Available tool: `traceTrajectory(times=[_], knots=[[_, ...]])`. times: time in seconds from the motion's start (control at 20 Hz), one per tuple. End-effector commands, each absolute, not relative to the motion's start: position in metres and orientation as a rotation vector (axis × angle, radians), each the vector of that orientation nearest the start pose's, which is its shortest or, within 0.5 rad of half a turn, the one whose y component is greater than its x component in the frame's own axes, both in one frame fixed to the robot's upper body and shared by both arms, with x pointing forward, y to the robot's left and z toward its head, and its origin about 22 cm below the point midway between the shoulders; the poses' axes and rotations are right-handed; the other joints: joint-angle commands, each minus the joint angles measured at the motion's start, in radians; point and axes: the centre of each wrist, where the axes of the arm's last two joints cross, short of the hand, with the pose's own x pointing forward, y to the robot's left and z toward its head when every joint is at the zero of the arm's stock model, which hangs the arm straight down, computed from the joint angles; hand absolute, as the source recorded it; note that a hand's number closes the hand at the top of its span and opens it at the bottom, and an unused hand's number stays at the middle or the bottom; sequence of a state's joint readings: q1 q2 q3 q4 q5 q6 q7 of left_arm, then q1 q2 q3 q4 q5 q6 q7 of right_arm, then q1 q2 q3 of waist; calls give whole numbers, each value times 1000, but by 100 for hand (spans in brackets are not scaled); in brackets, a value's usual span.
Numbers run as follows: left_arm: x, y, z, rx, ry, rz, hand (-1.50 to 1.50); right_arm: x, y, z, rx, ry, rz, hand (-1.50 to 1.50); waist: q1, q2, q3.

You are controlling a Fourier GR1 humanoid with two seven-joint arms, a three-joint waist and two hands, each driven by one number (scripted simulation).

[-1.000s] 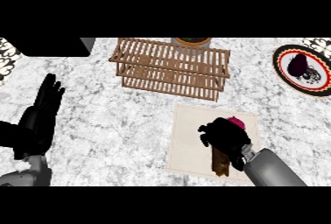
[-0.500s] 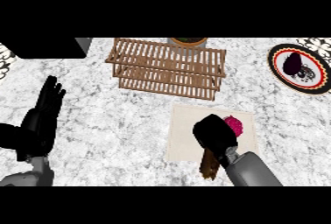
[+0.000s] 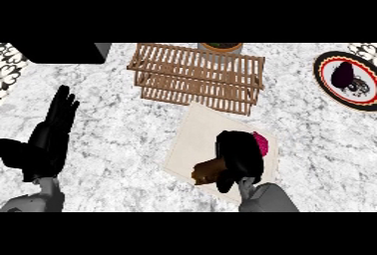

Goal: Pick the sweet potato from the placemat and place it in the tiered shelf

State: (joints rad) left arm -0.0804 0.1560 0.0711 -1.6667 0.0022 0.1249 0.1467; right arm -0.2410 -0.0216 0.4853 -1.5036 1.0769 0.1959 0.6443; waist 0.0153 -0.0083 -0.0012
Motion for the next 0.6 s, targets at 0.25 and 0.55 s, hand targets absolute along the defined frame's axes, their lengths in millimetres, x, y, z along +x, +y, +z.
traceTrajectory(times=[0.25,0.55], knots=[[265,258,53,198,-1596,3,0,233,-42,127,-834,-1352,547,150,31,-6,-1],[262,252,46,200,-1590,3,0,237,-21,173,-1038,-1360,376,150,21,-8,-4]])
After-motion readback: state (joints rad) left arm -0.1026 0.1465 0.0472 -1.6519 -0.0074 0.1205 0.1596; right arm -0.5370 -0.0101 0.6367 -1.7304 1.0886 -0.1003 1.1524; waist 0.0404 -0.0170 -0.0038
